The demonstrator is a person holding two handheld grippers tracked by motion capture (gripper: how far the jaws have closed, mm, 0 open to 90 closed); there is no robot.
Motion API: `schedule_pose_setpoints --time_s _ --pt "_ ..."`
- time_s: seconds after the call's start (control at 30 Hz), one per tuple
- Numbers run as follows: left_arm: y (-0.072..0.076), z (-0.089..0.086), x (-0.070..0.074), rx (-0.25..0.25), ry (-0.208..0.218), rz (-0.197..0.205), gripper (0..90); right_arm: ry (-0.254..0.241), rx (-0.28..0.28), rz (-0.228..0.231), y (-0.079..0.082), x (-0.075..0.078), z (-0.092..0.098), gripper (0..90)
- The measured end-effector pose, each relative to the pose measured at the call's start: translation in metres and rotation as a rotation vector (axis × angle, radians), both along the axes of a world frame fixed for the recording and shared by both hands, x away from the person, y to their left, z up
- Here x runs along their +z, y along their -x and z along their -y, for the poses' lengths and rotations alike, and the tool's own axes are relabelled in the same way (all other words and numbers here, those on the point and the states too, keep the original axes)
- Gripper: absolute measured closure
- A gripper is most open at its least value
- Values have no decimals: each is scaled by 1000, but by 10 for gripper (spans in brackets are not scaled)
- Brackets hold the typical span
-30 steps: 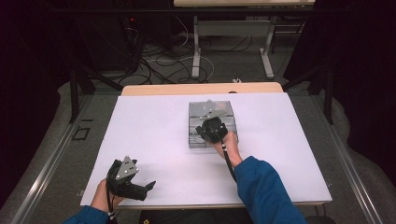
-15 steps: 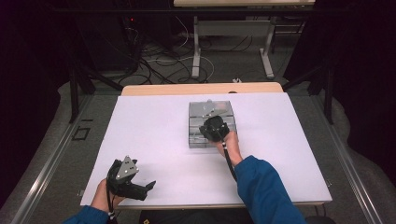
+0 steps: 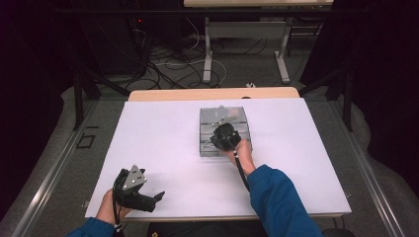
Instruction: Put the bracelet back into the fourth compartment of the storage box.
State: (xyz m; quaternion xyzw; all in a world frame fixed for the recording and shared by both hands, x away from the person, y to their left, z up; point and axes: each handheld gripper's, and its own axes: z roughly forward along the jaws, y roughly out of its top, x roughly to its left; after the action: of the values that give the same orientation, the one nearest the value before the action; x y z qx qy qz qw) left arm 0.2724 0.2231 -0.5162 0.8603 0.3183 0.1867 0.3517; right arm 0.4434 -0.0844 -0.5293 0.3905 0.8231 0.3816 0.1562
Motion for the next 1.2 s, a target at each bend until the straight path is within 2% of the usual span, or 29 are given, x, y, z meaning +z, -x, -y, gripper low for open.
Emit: schedule_pose_setpoints --time_s 0.1,0.13,0.17,0.3,0.37,0.4,0.47,0.5,0.53,0.6,0.63,0.67,0.77,0.8,0.83,0.9,1.1,1.13,1.17,1.2 --pt "0 0 0 -2 -3 2 2 23 7 -8 1 2 0 845" --pt "0 0 0 -4 -4 -1 2 40 10 -21 2 4 1 815" --pt "0 0 0 -2 -1 -1 2 15 8 -4 2 3 0 781" --pt "1 0 0 -3 -2 -3 2 4 16 1 3 7 3 721" --pt "0 0 0 -1 3 0 2 -5 35 -4 6 12 6 640" --pt "0 -1 1 -2 -5 9 2 -5 35 -4 6 12 6 640" --pt "1 1 0 1 1 1 2 0 49 -13 8 16 9 563" --pt "1 1 0 -1 -2 0 2 15 70 -35 10 18 12 481" --pt "1 1 0 0 -3 -1 2 15 70 -35 10 18 12 481" --pt "1 0 0 1 -5 -3 2 -11 74 -20 13 18 16 411" --pt "1 0 0 1 -1 -2 2 10 83 -38 14 20 19 378" --pt "0 0 0 0 0 0 2 0 80 -24 16 21 21 351" --pt "1 0 0 0 -2 -4 2 4 95 -37 20 26 30 272" --pt "1 0 0 1 2 0 2 -12 96 -16 24 28 36 235" --pt "0 0 1 -2 -8 10 2 -12 96 -16 24 28 36 235" --pt "1 0 0 2 0 -2 2 -10 101 -18 29 31 42 193" --pt "1 0 1 1 -3 9 2 -8 127 -15 41 40 58 125" --pt "0 0 1 -1 -4 11 2 -6 137 -30 43 42 61 111" --pt "0 0 1 -1 -6 13 2 -13 136 -12 45 42 63 97" --pt "1 0 1 -2 -7 13 2 -10 135 -21 47 43 65 84"
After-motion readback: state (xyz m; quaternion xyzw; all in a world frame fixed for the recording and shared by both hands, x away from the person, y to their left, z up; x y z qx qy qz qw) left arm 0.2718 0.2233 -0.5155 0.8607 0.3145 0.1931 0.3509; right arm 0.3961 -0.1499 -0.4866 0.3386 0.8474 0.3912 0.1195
